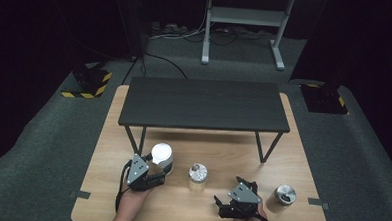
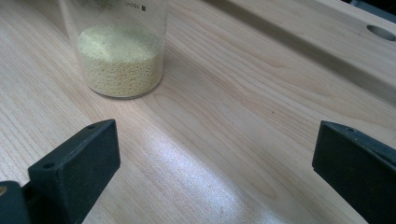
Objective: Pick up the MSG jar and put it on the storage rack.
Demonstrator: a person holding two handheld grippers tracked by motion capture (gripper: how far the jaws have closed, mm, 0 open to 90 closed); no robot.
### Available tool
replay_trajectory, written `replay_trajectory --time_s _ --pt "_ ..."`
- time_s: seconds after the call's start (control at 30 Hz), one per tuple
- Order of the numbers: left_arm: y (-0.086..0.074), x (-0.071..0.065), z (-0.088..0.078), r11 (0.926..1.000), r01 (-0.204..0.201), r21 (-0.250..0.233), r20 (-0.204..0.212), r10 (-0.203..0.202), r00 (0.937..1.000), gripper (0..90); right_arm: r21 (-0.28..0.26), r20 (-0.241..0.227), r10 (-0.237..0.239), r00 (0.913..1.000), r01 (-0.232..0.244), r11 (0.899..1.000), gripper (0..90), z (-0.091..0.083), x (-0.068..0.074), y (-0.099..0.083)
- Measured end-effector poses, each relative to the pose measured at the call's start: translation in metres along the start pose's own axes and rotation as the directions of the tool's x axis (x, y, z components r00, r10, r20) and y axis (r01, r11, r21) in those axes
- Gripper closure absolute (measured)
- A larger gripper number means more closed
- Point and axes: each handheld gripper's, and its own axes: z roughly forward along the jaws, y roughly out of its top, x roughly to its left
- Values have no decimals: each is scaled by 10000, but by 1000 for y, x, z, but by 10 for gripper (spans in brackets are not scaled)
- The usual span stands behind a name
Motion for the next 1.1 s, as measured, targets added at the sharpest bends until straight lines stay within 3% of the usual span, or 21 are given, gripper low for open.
replay_trajectory --time_s 1.1 --pt "61 -4 -37 9939 -198 -1084 74 207 9998 303 -9 20 -18 10000 18 10000 3 0 0 0"
